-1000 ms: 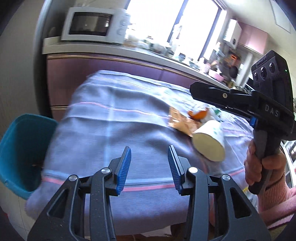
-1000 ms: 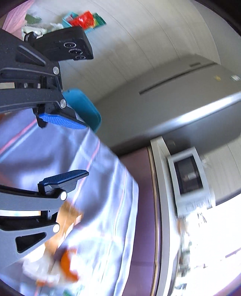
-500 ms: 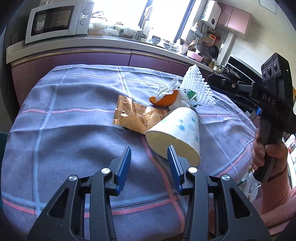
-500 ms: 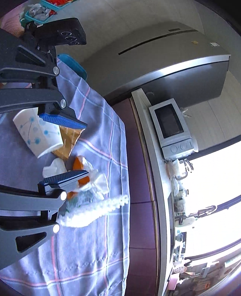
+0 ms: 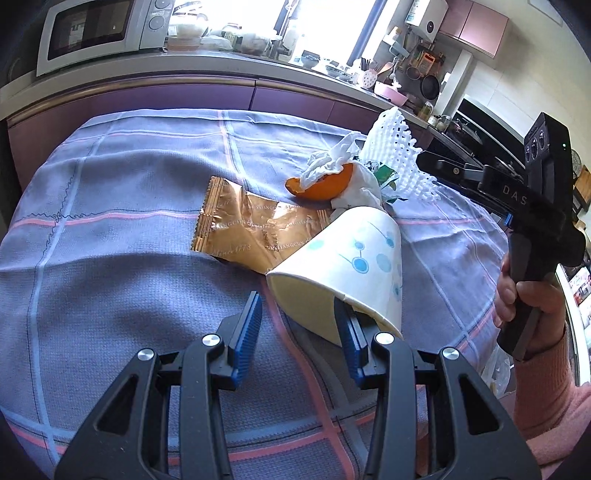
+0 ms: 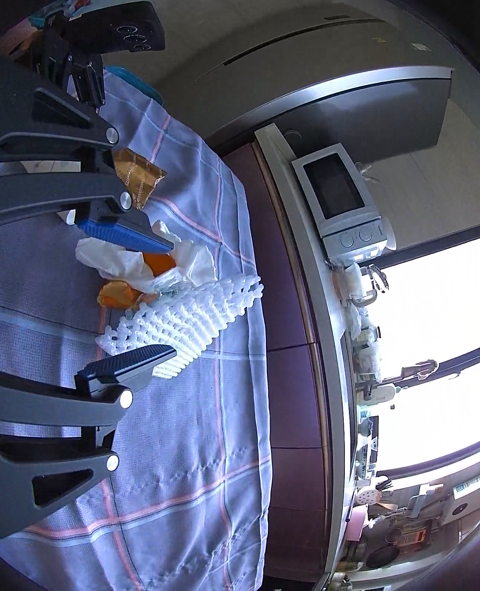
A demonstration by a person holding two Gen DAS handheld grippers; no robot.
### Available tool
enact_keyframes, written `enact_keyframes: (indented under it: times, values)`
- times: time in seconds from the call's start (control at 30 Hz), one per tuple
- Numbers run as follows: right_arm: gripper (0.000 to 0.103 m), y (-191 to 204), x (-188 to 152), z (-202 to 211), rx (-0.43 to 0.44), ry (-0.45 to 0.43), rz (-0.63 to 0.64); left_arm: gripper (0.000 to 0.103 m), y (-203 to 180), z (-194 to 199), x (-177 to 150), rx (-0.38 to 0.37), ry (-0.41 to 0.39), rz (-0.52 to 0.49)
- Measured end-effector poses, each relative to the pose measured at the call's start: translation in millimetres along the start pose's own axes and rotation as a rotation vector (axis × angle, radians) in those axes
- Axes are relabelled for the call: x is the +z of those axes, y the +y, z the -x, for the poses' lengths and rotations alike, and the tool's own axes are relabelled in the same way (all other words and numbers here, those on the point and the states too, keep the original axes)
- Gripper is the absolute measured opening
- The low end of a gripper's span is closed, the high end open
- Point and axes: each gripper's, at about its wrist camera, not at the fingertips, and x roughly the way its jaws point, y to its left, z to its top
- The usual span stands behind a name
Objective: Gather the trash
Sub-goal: 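Grasp the blue-dotted paper cup with the left tool while the right tool grasps another foam net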
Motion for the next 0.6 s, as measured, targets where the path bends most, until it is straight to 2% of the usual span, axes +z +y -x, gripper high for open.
enact_keyframes:
  times: [0.07, 0.23, 0.3, 0.37, 0.6]
  values:
    - [0.047, -2, -1, -2, 0.0, 0.007, -0.006, 0.038, -1, -3, 1, -0.005, 0.005, 0.003]
    - [0.028, -10, -3, -2, 0.006, 0.012, -0.028, 0.024, -2, -6, 3, -0.022, 0.013, 0.005]
    - [0.015, -13, -3, -1, 0.013, 0.011, -0.038, 0.016, -2, -8, 3, -0.026, 0.018, 0.007]
    - [0.01, -14, -1, 1, 0.013, 0.007, -0.04, 0.012, -2, -8, 3, -0.029, 0.016, 0.011]
    - [0.007, -19, 1, 10, 0.004, -0.021, -0.047, 0.008, -8, 0, 3, -0.045, -0.011, 0.001]
